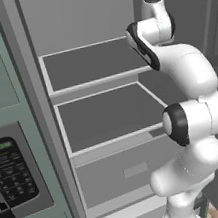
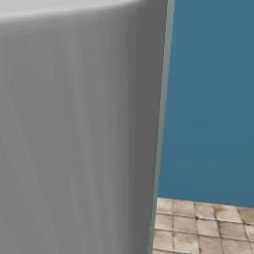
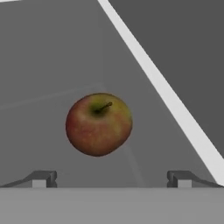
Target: Open the fridge, remove the apple, lemon, and steak, and place them on any counter.
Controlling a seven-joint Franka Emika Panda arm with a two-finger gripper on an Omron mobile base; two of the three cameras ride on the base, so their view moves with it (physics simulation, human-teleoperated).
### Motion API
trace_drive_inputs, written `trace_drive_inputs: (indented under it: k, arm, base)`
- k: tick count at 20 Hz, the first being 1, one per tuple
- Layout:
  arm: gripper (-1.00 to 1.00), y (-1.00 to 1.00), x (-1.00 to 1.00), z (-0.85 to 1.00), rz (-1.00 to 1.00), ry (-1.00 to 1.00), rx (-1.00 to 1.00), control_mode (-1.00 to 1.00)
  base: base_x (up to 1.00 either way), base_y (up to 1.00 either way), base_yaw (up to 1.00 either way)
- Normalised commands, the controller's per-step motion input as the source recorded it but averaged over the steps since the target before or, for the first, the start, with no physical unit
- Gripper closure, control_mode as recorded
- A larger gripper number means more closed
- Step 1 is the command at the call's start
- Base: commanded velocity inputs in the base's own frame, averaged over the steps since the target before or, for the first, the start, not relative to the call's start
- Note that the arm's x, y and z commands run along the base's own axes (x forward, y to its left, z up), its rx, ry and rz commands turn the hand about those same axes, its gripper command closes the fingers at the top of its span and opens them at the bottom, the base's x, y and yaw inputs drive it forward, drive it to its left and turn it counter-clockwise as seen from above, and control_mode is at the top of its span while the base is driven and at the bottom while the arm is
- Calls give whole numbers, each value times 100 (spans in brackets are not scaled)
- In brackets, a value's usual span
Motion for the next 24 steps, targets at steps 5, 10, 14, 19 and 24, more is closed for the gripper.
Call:
trace_drive_inputs:
  k: [5, 10, 14, 19, 24]
  arm:
    - [-100, -8, 30, -12, 0, -1, 0, -100]
    - [-100, -3, 33, -12, 0, 0, 2, -100]
    - [-100, -1, 46, -6, 0, 0, 3, -100]
    - [-100, -7, 16, -11, 0, 1, 1, -100]
    - [100, 0, -8, -48, 0, 2, 0, -100]
  base:
    - [0, 0, 0]
    - [0, 0, 0]
    - [0, 0, 0]
    - [0, 0, 0]
    - [0, 0, 0]
